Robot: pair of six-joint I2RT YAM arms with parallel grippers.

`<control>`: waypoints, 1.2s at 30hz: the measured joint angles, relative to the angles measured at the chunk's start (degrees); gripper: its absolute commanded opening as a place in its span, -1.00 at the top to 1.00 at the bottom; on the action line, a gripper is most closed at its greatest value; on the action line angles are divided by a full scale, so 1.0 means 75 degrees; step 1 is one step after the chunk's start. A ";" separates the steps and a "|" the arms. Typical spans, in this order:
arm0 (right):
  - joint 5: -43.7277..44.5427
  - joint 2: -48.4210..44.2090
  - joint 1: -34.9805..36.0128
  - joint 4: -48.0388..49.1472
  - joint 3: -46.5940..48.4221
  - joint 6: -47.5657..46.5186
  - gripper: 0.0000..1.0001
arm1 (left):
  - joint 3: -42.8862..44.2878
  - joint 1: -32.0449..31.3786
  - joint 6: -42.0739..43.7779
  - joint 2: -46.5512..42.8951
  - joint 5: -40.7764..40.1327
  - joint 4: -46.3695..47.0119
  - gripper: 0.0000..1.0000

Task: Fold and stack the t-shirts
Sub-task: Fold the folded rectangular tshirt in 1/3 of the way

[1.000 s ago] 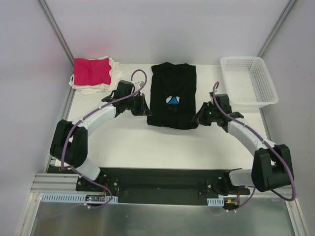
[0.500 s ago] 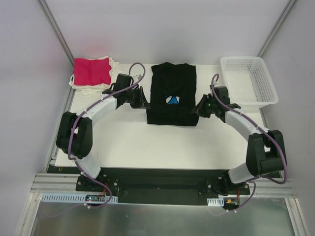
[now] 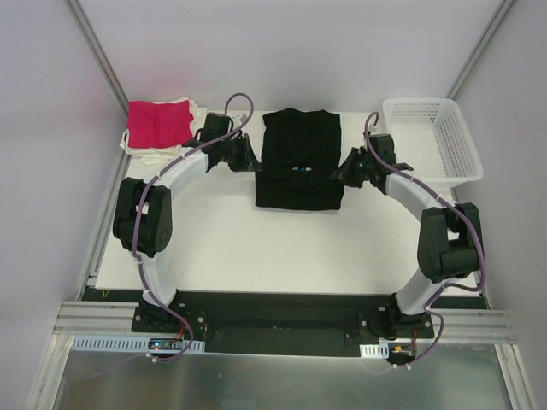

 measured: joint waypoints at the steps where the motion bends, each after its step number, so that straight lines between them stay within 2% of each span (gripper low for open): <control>1: -0.0006 0.0099 -0.0009 -0.0003 0.0111 0.0009 0.98 | 0.0047 0.0020 0.0003 0.0055 0.0006 0.0000 1.00; 19: -0.0152 0.1649 -0.0233 0.0041 0.1798 0.0079 0.99 | 0.1647 0.0283 -0.0006 0.1445 0.0361 -0.0047 1.00; 34: -0.0560 0.3051 -0.0513 0.0140 0.2617 0.0490 0.98 | 0.2885 0.0414 -0.0201 0.2888 0.0766 -0.0052 1.00; 36: -0.0606 0.3162 -0.0525 0.0152 0.2684 0.0548 0.92 | 0.2987 0.0458 -0.0213 0.3054 0.0816 -0.0058 1.00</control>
